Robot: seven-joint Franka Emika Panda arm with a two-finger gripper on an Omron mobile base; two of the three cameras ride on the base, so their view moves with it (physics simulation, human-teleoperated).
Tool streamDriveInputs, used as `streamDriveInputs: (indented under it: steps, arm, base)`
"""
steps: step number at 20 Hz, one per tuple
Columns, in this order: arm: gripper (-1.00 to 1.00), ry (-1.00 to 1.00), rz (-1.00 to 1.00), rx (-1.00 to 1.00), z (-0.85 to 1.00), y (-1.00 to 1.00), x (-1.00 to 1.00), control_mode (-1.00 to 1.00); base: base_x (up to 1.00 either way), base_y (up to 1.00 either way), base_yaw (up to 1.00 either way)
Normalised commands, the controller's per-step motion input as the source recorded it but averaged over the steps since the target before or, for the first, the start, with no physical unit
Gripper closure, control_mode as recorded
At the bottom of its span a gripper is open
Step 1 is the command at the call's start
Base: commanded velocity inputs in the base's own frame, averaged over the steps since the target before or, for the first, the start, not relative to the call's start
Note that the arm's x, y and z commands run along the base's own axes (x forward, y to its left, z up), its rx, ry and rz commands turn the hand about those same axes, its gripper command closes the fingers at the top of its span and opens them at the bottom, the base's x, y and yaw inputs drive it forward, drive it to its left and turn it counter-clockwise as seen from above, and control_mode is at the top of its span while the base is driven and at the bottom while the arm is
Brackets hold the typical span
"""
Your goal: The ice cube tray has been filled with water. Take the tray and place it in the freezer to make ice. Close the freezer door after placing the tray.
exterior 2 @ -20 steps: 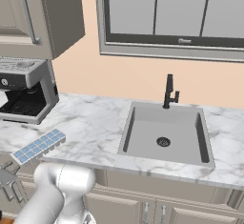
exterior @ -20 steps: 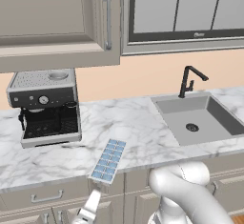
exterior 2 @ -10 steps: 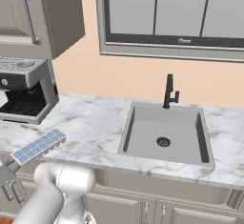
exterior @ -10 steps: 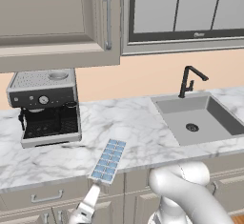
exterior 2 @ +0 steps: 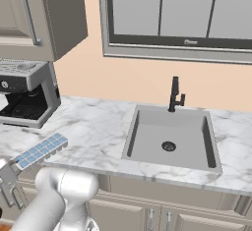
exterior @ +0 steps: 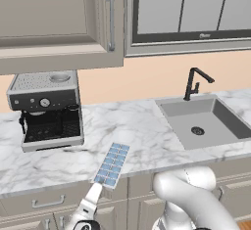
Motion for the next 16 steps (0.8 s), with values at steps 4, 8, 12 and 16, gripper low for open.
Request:
streamDriveInputs:
  steps: [4, 8, 12, 16]
  arm:
    - [-1.0, 0.05, 0.0, 0.0, -0.04, 0.0, 0.19, -1.0]
    - [-1.0, 0.04, 0.0, 0.0, -0.08, 0.0, 0.16, -1.0]
    - [-1.0, 0.02, 0.0, 0.0, -0.08, 0.0, 0.09, -1.0]
    - [-1.0, 0.02, 0.0, 0.0, -0.02, 0.0, 0.06, -1.0]
  base:
    - [0.0, 0.0, 0.0]
    - [0.0, 0.0, 0.0]
    - [0.0, 0.0, 0.0]
    - [0.0, 0.0, 0.0]
